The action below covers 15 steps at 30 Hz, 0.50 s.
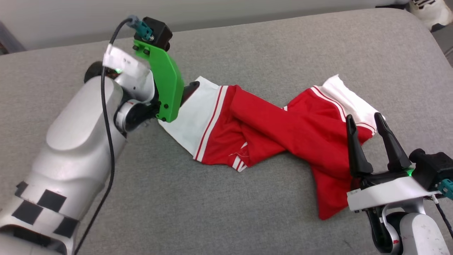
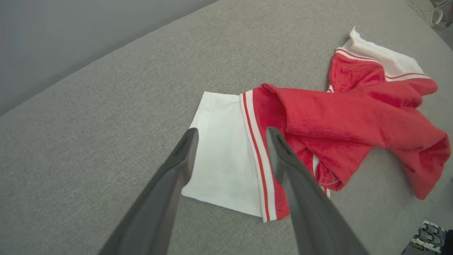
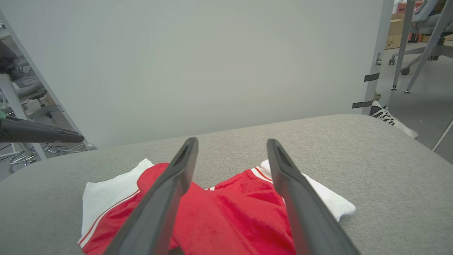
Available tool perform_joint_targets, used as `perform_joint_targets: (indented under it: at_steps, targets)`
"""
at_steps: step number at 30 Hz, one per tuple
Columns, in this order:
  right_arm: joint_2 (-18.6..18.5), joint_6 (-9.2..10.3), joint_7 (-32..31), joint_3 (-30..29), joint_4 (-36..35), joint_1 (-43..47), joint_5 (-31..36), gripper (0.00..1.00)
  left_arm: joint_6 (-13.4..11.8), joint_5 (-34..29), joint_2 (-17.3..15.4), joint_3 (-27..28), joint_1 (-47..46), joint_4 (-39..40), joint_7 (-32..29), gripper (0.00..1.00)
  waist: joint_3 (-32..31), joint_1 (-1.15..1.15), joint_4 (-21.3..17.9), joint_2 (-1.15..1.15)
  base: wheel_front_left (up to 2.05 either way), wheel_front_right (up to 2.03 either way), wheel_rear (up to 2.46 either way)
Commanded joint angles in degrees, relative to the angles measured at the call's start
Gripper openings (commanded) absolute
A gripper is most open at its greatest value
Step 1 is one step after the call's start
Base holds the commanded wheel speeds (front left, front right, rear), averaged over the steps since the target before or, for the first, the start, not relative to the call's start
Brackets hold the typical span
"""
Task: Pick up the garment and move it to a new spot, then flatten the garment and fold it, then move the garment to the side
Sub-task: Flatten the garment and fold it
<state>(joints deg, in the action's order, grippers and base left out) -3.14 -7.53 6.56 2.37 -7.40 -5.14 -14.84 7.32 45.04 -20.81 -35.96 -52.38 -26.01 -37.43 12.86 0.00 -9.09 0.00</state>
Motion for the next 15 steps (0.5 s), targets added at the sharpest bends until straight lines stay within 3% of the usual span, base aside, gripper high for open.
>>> perform_joint_targets:
  at_steps: [1, 8, 15]
  targets:
    - [0.22, 0.04, 0.18, 0.68, -0.48, -1.13, 0.28, 1.00, 0.17, 0.35, -1.26, -0.94, -2.61, -1.24, -2.77, 1.00, 4.41, 0.00, -4.40, 0.00, 0.00, 0.00, 0.00]
    - [0.25, 0.04, 2.09, 3.69, -0.36, -3.42, -1.95, 1.00, 0.17, 1.81, -2.18, -3.96, -10.54, -7.80, -10.44, 1.00, 9.75, 0.00, -7.94, 0.00, 0.00, 0.00, 0.00]
    - [0.25, 0.04, 3.90, 6.03, 1.61, -5.04, -3.80, 1.00, 0.17, 0.70, -2.41, -5.94, -13.46, -13.17, -9.89, 1.00, 12.12, 0.00, -9.83, 0.00, 0.00, 0.00, 0.00]
